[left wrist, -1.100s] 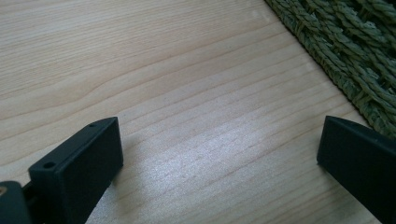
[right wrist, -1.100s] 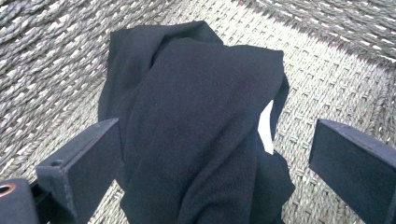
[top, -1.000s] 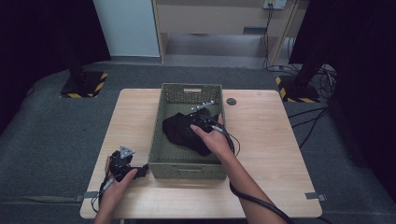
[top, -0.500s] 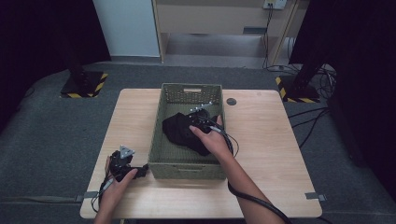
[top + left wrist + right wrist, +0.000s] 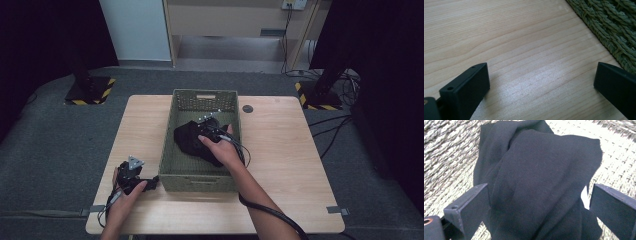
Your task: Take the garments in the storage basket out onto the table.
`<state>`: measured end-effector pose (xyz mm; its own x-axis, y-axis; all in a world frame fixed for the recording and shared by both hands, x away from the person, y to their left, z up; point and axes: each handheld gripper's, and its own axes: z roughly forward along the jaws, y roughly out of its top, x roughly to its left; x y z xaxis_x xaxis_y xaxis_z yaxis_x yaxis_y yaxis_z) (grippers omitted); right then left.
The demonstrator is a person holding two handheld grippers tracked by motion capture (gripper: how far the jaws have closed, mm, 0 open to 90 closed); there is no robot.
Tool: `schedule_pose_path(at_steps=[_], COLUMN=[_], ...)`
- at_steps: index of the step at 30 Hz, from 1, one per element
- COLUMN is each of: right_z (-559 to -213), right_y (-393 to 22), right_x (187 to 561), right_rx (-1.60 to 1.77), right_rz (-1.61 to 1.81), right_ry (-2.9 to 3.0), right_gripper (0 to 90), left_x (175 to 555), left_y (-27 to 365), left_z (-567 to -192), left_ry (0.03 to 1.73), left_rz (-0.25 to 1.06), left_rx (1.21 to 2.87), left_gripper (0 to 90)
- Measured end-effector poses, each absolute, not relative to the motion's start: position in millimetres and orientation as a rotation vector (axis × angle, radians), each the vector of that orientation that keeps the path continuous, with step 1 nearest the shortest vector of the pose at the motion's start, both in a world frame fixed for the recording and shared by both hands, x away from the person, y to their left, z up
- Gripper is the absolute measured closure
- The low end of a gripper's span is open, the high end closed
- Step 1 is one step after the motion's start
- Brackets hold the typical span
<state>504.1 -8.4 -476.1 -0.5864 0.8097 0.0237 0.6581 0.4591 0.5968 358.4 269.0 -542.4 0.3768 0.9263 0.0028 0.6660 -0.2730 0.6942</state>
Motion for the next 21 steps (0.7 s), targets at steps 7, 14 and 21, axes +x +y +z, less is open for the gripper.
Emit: schedule_pose_path(at_steps=[7,14,21], right_z=[-485.9,-494.3,-500.7], right_y=[-0.9,4.9,5.9], right_x=[506.6,509.4,513.8], right_rx=[1.266,1.264,1.274], right_rz=[0.796,0.761,0.732], right_ry=[2.473,2.492,2.502], right_gripper=[3.2,2.8,2.0], left_x=[358.4,358.4,358.4], left_y=[269.1,269.1,269.0], left_z=[-542.4,-542.4,-542.4], left_ry=[1.365,1.366,1.366], left_rz=[0.555,0.555,0.555], left_rx=[2.035,2.034,2.033], left_gripper=[0.0,0.0,0.0])
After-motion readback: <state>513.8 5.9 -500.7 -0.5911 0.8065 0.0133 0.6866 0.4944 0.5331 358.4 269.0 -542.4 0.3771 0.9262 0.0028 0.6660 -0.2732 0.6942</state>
